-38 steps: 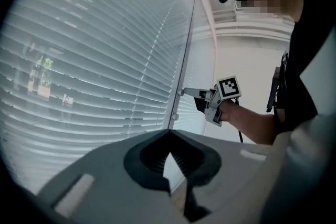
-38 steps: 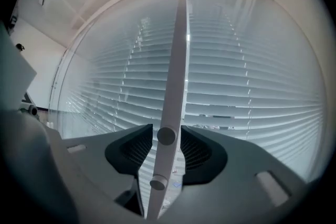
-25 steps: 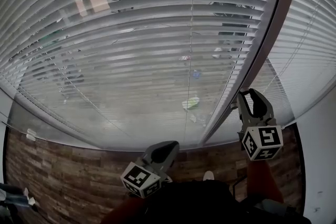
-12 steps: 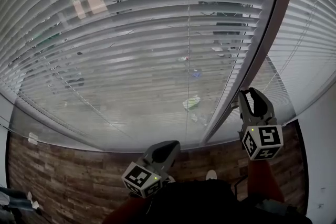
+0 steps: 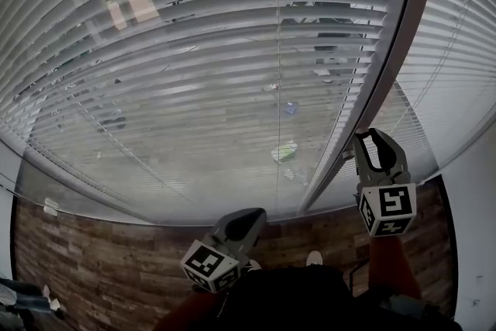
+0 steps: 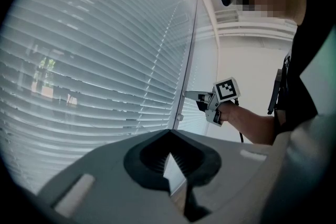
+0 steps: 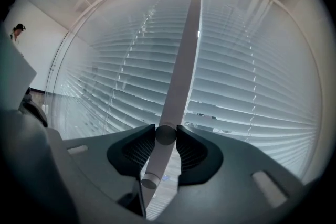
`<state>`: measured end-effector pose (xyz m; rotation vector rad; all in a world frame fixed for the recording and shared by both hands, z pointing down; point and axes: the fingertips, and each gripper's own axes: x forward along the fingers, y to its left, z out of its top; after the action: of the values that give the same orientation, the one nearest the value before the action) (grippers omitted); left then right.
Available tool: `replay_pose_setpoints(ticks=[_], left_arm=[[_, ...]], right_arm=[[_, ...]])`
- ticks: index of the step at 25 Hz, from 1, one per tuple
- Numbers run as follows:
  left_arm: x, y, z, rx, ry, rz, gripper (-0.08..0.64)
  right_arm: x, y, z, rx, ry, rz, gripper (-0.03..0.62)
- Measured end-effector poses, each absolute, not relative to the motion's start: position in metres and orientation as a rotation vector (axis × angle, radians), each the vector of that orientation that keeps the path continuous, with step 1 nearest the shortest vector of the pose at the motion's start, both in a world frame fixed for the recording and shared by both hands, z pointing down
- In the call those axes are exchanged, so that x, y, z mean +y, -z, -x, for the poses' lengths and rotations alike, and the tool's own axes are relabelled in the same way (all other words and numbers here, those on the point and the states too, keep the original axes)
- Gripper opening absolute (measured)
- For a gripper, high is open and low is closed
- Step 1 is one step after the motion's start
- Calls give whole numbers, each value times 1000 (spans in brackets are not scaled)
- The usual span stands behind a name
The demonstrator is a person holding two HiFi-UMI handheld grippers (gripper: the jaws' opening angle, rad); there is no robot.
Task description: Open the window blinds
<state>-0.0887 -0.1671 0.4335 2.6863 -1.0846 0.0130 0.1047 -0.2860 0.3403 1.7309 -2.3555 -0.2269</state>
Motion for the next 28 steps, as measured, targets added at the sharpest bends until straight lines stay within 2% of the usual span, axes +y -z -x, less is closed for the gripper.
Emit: replay_pose_setpoints(ticks=[28], left_arm=[[-167, -440, 88, -1082, -14, -2669, 0]], right_arm=[[-284, -347, -96, -1856, 773, -1495, 146]])
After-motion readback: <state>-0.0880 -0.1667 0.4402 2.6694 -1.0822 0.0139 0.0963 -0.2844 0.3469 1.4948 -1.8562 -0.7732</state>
